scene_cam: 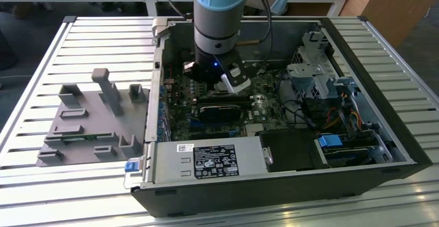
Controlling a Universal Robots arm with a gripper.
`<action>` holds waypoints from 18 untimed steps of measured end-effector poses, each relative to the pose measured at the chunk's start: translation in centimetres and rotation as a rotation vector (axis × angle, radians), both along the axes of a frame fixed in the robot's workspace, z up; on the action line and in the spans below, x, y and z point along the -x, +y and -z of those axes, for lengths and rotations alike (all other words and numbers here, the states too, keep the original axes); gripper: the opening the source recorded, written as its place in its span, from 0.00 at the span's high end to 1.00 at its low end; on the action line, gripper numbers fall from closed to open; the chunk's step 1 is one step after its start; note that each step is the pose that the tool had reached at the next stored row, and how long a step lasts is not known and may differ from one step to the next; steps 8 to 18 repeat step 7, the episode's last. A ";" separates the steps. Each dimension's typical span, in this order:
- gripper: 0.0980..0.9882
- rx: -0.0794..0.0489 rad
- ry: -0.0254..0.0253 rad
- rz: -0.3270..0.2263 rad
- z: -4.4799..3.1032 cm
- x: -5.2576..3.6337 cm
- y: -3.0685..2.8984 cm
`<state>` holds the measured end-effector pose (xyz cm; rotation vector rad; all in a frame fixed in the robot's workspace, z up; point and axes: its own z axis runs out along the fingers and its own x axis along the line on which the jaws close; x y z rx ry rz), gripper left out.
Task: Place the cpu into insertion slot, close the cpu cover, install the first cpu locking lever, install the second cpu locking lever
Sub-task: 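Install the second cpu locking lever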
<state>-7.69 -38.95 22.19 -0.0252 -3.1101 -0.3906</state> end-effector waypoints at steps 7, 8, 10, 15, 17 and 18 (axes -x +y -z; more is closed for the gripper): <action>0.99 0.000 0.0011 0.000 -0.70 -0.02 0.00; 0.99 0.000 0.0011 0.000 -0.70 -0.02 0.00; 0.99 0.000 0.0011 0.000 -0.70 -0.02 0.00; 0.99 0.000 0.0011 0.000 -0.70 -0.02 0.00; 0.99 0.000 0.0011 0.000 -0.70 -0.02 0.00; 0.99 0.000 0.0011 0.000 -0.70 -0.02 0.00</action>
